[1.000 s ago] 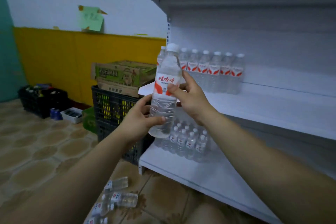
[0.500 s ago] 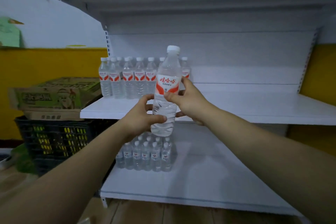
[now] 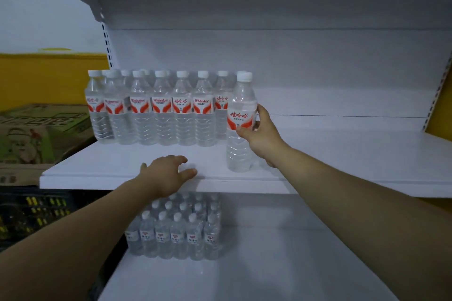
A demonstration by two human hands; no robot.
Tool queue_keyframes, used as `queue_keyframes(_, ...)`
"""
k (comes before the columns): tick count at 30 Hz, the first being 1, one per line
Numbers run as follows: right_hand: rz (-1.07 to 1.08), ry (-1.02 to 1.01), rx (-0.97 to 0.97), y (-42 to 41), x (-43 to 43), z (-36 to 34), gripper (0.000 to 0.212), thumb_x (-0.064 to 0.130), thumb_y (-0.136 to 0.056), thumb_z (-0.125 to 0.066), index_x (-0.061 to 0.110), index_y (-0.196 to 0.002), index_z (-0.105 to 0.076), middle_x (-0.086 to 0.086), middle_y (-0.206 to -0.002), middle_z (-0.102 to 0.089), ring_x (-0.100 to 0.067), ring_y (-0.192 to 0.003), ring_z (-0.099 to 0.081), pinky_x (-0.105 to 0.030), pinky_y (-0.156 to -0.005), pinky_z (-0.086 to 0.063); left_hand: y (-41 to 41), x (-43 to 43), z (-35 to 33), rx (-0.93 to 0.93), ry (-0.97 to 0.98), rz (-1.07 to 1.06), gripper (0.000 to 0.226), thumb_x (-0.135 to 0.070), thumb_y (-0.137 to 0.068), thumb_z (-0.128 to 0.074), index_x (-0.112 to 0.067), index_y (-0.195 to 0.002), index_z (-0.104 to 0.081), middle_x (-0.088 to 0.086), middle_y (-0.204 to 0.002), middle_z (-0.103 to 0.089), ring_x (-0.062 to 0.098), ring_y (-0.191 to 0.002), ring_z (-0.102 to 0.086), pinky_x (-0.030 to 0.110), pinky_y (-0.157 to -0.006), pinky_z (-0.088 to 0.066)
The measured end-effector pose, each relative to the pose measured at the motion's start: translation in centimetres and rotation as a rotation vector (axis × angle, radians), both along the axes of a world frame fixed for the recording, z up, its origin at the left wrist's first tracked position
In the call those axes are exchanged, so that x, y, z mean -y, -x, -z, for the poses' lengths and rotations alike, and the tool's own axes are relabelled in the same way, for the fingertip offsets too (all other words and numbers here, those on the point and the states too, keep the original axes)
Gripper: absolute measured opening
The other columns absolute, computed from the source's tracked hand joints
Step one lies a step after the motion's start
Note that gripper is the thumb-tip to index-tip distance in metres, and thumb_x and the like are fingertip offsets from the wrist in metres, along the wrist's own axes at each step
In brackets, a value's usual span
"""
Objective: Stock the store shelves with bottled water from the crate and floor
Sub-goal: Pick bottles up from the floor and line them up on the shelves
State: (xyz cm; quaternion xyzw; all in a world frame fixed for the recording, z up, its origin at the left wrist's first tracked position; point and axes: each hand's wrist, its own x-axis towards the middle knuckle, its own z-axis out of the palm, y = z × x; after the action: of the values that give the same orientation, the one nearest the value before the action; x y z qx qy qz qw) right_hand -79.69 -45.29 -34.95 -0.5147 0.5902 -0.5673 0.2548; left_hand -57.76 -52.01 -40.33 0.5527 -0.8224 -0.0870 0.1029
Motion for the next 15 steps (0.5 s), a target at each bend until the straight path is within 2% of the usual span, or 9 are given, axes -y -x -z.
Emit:
queue_keyframes(3,-0.017,-0.002,-0.035,0.4,3.2,0.6,0.076,0.020,-0.093,-0.064,0.035,-0.152,-0.017,-0.001,-0.145,-0.045,-0.024,-0.132,-0.045,-0.045,-0.108,-0.037,1.1,2.6,0.4,0.085,-0.026,-0.032,0.062,-0.066,-0.093,-0.025,-0.030,-0.143,-0.038,-0.001,-0.154,-0.034,0.026,-0.140,-0.031,0.061,-0.113,-0.012)
queue_keyframes(5,-0.027,-0.005,-0.059,0.5,4.5,0.9,0.078,0.024,-0.094,-0.063,0.036,-0.153,-0.014,0.000,-0.148,-0.042,-0.024,-0.134,-0.042,-0.046,-0.108,-0.036,1.4,3.8,0.9,0.127,-0.032,-0.021,0.065,-0.068,-0.092,-0.021,-0.031,-0.142,-0.038,-0.002,-0.154,-0.033,0.027,-0.140,-0.030,0.065,-0.111,-0.010)
queue_keyframes(7,-0.035,-0.025,-0.106,0.7,5.2,1.5,0.083,0.023,-0.092,-0.066,0.037,-0.153,-0.010,0.003,-0.148,-0.040,-0.023,-0.135,-0.041,-0.046,-0.109,-0.036,1.6,4.6,1.6,0.179,0.009,0.002,0.067,-0.069,-0.091,-0.019,-0.033,-0.147,-0.030,-0.004,-0.158,-0.024,0.025,-0.145,-0.021,0.065,-0.112,-0.006)
queue_keyframes(10,-0.057,-0.052,-0.209,1.1,5.5,2.9,0.090,0.016,-0.089,-0.069,0.035,-0.152,-0.008,0.007,-0.148,-0.039,-0.019,-0.136,-0.039,-0.041,-0.110,-0.034,1.5,5.0,2.6,0.208,0.082,0.034,0.068,-0.069,-0.091,-0.016,-0.035,-0.148,-0.022,-0.006,-0.160,-0.016,0.023,-0.146,-0.015,0.065,-0.112,-0.008)
queue_keyframes(15,-0.011,-0.042,-0.266,1.0,8.0,3.3,0.087,0.017,-0.093,-0.064,0.031,-0.154,-0.004,0.007,-0.155,-0.030,-0.020,-0.142,-0.030,-0.037,-0.113,-0.028,1.4,5.2,3.1,0.186,0.126,0.044,0.067,-0.070,-0.089,-0.017,-0.036,-0.146,-0.025,-0.008,-0.157,-0.021,0.021,-0.144,-0.020,0.063,-0.112,-0.013)
